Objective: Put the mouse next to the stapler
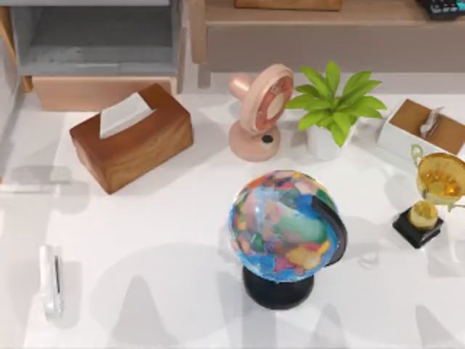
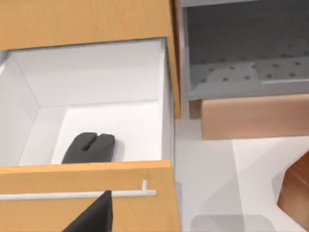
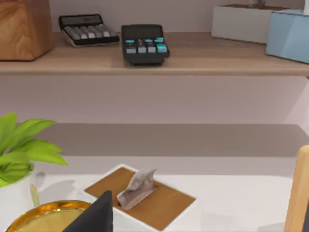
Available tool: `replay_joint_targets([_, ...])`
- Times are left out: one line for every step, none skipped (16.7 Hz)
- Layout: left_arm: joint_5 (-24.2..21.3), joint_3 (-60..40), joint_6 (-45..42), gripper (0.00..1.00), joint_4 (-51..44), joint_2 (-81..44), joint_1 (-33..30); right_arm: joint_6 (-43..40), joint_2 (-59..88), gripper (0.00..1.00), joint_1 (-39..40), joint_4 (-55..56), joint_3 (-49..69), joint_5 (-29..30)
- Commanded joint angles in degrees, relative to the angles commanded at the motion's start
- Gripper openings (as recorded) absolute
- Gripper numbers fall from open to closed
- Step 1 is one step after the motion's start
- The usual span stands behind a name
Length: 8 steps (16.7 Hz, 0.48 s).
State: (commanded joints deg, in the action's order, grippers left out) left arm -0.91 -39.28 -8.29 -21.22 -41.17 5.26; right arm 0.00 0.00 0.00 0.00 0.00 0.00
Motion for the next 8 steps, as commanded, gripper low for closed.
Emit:
replay_joint_targets([-0.1,-3.1,-0.7,1.00,-1.7,-3.3,0.4,0.0,0.0,1.00,0.0,0.0,0.0,0.0])
replay_joint_targets([-0.1,-6.3,-1.3,1.00,-3.4,-6.6,0.8,0.0,0.0,1.00,0.0,0.0,0.0,0.0])
replay_joint_targets([-0.2,-9.4,-2.0,1.00,-5.1,-9.9,1.3,0.0,0.0,1.00,0.0,0.0,0.0,0.0])
replay_joint_targets([-0.3,-12.6,-2.7,1.00,-6.8,-13.2,1.7,0.0,0.0,1.00,0.0,0.0,0.0,0.0])
replay_joint_targets([-0.4,-15.7,-3.3,1.00,-8.5,-16.5,2.1,0.0,0.0,1.00,0.0,0.0,0.0,0.0])
replay_joint_targets([-0.4,-18.9,-4.0,1.00,-10.2,-19.8,2.5,0.0,0.0,1.00,0.0,0.0,0.0,0.0])
replay_joint_targets([-0.5,-22.0,-4.6,1.00,-11.9,-23.1,2.9,0.0,0.0,1.00,0.0,0.0,0.0,0.0])
replay_joint_targets([-0.6,-25.2,-5.3,1.00,-13.6,-26.4,3.4,0.0,0.0,1.00,0.0,0.0,0.0,0.0])
